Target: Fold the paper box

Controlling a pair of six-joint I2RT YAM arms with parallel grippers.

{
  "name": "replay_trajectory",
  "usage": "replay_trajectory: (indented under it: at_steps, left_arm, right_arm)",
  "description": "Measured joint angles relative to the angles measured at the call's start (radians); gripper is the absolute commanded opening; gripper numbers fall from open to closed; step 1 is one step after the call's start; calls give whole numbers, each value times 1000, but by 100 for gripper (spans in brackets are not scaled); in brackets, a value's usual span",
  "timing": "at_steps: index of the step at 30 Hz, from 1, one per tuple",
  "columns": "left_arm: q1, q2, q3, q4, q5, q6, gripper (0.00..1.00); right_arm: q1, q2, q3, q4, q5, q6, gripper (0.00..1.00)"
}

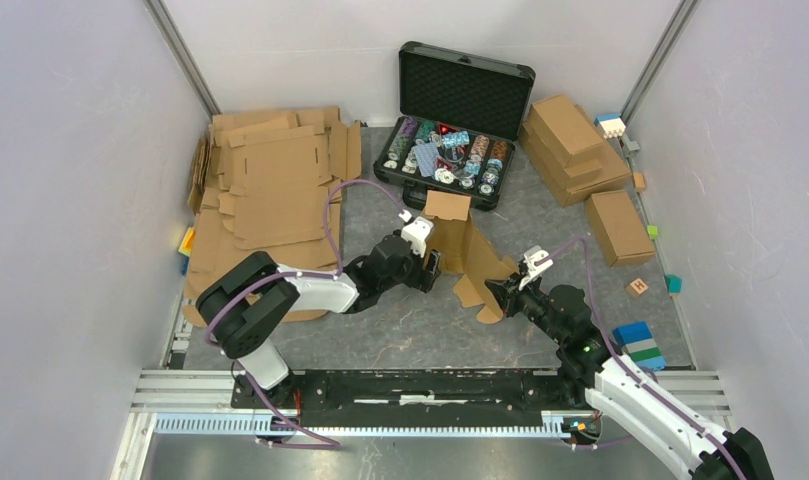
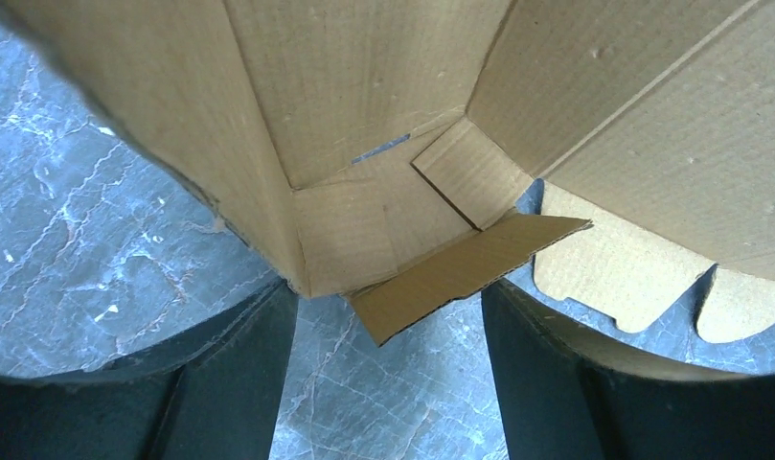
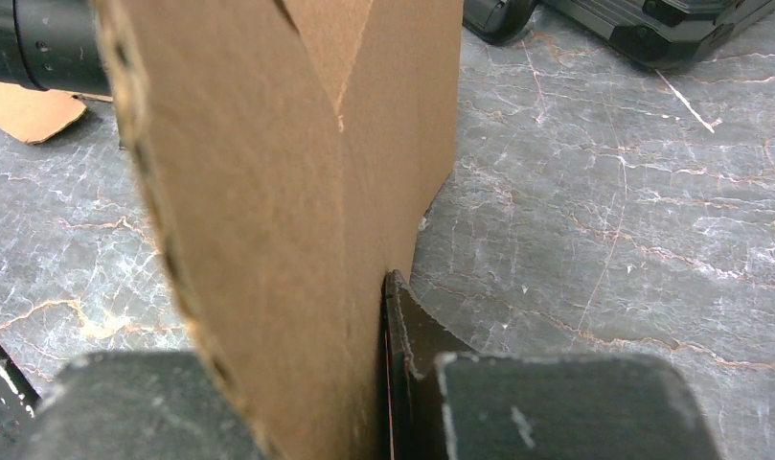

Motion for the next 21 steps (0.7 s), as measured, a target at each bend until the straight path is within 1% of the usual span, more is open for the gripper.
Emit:
replay_trajectory:
  at_steps: [3,5,6,12,19,21]
  left_arm:
    - [2,6,0,11,14,1,88]
    - [2,8,0,16,28,2,88]
    - [2,8,0,19,34,2,87]
    - [3,13,0,39,63,5,74]
    - [10,28,6,43,74,37,66]
    - [10,37,13,41,67,44,66]
  right_arm:
    - [0,3,0,2,0,0,11]
    - [0,6,2,2,0,0,11]
    - [0,9,3,3,0,0,11]
    - [0,14,4,6,-1,0,11]
    - [1,19,4,10,-3,0,11]
    - [1,25,4,17,-4,0,11]
